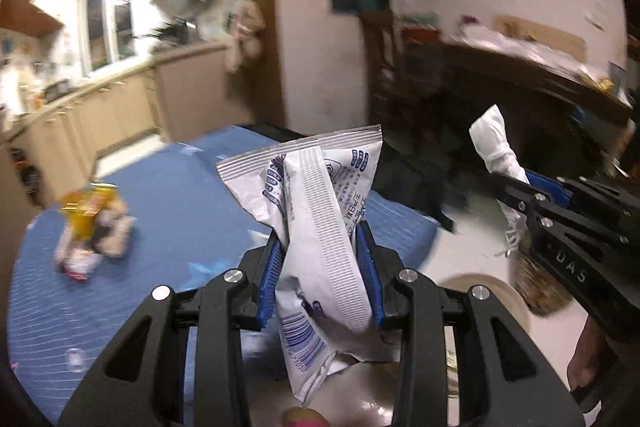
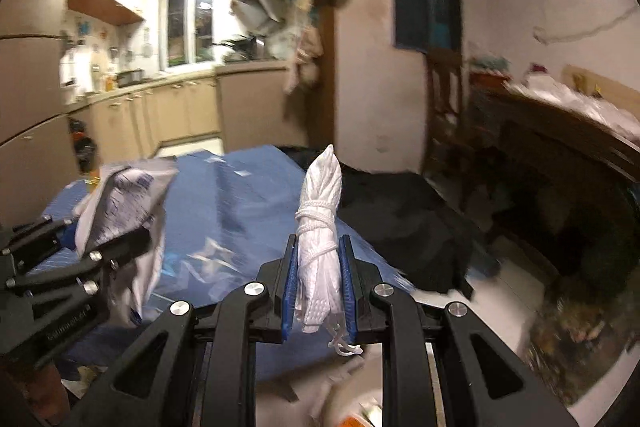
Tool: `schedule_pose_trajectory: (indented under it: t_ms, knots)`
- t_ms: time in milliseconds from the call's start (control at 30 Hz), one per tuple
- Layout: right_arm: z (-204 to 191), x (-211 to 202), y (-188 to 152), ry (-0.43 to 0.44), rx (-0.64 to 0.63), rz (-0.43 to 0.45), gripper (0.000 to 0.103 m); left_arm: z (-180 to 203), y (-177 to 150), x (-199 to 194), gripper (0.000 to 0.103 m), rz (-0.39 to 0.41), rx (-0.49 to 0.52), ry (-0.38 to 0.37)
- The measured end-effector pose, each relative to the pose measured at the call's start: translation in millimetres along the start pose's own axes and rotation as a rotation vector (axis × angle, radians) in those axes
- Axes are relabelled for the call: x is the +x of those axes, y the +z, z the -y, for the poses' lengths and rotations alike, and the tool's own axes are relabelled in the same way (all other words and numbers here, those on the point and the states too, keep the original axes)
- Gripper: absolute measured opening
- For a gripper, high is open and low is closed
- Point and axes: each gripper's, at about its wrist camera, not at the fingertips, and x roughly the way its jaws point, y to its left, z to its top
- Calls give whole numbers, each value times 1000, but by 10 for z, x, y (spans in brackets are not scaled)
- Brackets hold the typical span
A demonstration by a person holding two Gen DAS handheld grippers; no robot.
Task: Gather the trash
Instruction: 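Carry the packet and plastic bag with both grippers over the bucket, then open both grippers to drop the packet and bag into the bucket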
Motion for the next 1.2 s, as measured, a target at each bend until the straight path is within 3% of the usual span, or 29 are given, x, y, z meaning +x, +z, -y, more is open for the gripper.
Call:
schedule_pose_trajectory:
  t_ms: [267, 400, 567, 867, 1133, 1200]
  knots:
    - [934, 480, -514, -121, 95, -221, 20, 627, -175, 803, 34, -242, 59, -208]
    - [1335, 754, -886, -148, 147, -340, 20, 914, -290, 1193, 34, -370, 66, -273]
    - [1535, 1049, -1351, -159, 198, -457, 20, 1235, -467, 1572, 34, -524, 61, -333]
    - [1624, 1363, -1938, -136, 257, -596, 20, 1553, -952, 1903, 34, -724, 39, -310]
    - [1643, 1463, -2173, -126, 274, -635, 21, 1592, -1244, 2079, 34, -790, 31, -267]
    - [1634, 1478, -2193, -123, 277, -636, 21, 1604, -1201, 2078, 34, -775, 28, -268]
